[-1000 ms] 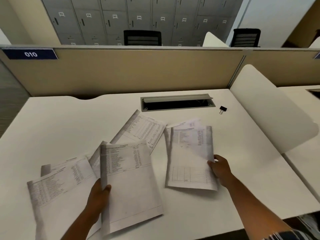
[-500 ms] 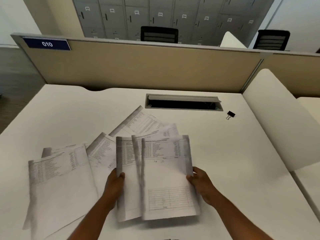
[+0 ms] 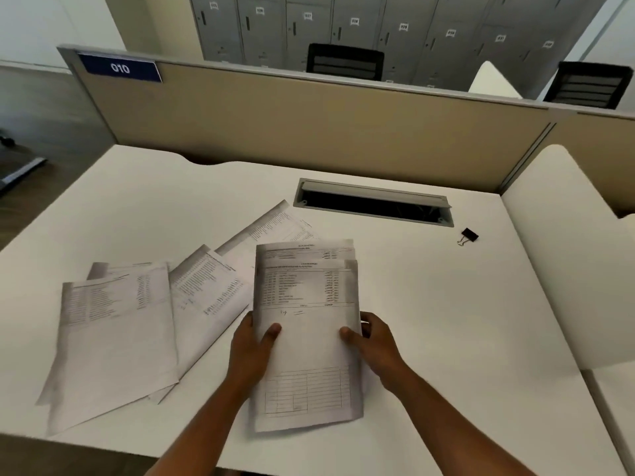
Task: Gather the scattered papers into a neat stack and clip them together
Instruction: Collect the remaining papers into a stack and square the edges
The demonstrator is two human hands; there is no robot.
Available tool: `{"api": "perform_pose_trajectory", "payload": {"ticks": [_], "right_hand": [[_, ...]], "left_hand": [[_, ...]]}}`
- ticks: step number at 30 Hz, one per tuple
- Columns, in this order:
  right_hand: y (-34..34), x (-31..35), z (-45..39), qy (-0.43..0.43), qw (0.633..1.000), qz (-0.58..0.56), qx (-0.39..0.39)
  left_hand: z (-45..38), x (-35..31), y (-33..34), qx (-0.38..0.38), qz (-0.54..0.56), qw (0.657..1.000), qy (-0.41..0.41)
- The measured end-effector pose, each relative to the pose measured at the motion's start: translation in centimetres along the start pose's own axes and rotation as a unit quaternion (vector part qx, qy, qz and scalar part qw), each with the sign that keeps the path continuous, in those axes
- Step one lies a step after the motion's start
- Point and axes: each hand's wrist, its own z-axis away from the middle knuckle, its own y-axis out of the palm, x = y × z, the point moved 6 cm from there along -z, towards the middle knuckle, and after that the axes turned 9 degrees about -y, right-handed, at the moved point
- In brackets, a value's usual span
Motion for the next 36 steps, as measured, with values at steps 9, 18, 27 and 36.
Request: {"api": "perform_pose_trajectory", "payload": {"ticks": [9, 18, 27, 36], "right_hand": [[-1.2, 8.0, 0.7, -0.164, 0.981, -0.057, -0.092], [0.8, 12.1, 2.0, -0.275, 0.956, -0.039, -0.098], [3.0, 11.0, 3.2, -0.243, 0.959, -0.066, -0.128], [3.5, 11.0, 3.5, -0.235, 0.953, -0.07, -0.177]], "left_hand": [[2.8, -6.2, -1.1, -0.02, 0.094, 0.988, 0.121], [4.1, -10.5, -4.0, -0.074, 0.07, 0.963, 0.249], [2.7, -10.0, -5.4, -0.039, 0.098, 0.969, 0.225], [1.9, -9.7, -5.5, -0.011, 0.056, 0.97, 0.238]]}}
